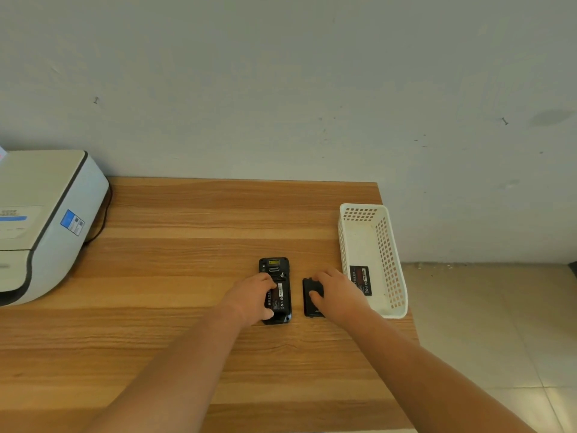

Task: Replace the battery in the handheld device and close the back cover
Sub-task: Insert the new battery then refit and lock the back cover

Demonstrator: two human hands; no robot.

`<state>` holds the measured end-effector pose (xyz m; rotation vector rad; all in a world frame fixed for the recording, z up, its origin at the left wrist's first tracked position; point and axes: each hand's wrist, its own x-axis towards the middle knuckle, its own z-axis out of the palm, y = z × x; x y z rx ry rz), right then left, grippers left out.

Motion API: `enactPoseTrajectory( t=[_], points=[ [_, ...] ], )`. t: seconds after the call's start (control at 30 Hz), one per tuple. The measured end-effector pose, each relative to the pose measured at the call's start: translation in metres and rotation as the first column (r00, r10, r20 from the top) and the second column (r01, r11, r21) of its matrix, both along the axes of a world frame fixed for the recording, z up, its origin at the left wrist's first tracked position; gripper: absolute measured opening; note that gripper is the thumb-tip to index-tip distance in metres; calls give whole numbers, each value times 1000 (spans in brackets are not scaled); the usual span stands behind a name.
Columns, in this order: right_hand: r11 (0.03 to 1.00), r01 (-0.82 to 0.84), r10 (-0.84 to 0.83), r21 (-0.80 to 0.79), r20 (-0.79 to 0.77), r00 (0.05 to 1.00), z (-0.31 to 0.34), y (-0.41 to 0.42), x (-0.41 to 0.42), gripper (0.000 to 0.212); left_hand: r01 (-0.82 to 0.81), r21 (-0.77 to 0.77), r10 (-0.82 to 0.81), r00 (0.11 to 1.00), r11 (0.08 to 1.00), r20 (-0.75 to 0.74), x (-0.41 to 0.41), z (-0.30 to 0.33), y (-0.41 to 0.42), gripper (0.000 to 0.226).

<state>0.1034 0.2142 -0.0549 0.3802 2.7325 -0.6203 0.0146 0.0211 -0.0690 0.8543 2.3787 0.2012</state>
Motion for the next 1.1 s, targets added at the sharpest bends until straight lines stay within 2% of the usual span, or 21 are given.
enactPoseTrajectory(
  t=[0.43,0.87,0.97,1.1],
  points=[
    [1000,-22,22,-6,-13,1000,-4,-8,-6,37,111,-60,-117,989,992,-91,1,-12,0,66],
    [999,-42,42,-14,3,999,-12,-10,-1,37,31,-16,-33,987,999,-158,3,-19,3,59],
    [994,-107,107,5,11,994,-15,-15,-4,40,43,-9,-44,979,999,-199,5,-16,0,56],
    [936,-350,348,34,65,935,-21,-26,-6,48,135,-33,-139,958,990,-252,8,-12,-15,45]
  ],
)
